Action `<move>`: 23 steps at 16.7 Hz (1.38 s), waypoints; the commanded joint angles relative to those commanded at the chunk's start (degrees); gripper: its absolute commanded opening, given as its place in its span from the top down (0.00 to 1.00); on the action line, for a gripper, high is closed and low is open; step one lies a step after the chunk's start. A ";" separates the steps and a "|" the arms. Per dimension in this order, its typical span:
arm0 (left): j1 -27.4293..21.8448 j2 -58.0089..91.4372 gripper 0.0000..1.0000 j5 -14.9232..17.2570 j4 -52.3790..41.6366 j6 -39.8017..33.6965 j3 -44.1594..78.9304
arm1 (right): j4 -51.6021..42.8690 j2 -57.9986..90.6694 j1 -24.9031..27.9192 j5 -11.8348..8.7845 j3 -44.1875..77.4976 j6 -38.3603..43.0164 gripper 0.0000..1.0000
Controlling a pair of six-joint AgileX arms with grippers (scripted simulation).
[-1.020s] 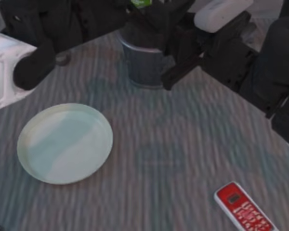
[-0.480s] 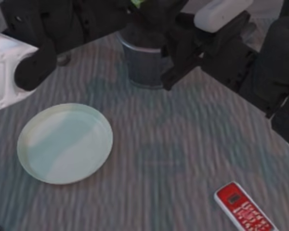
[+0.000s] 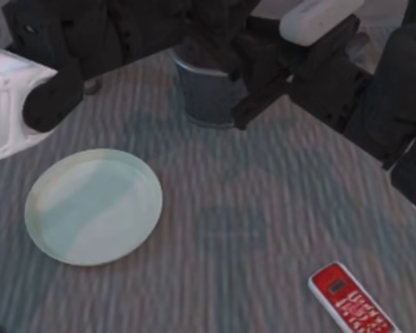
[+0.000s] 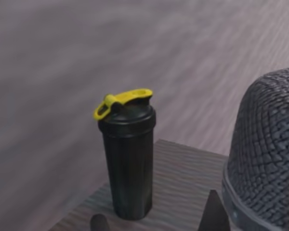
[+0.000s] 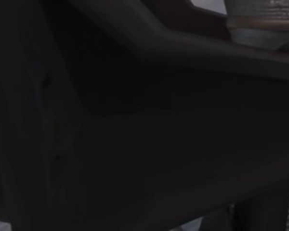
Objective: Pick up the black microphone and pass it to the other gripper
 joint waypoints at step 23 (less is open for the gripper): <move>0.00 0.00 1.00 0.00 0.00 0.00 0.00 | 0.00 0.00 0.00 0.00 0.00 0.00 0.00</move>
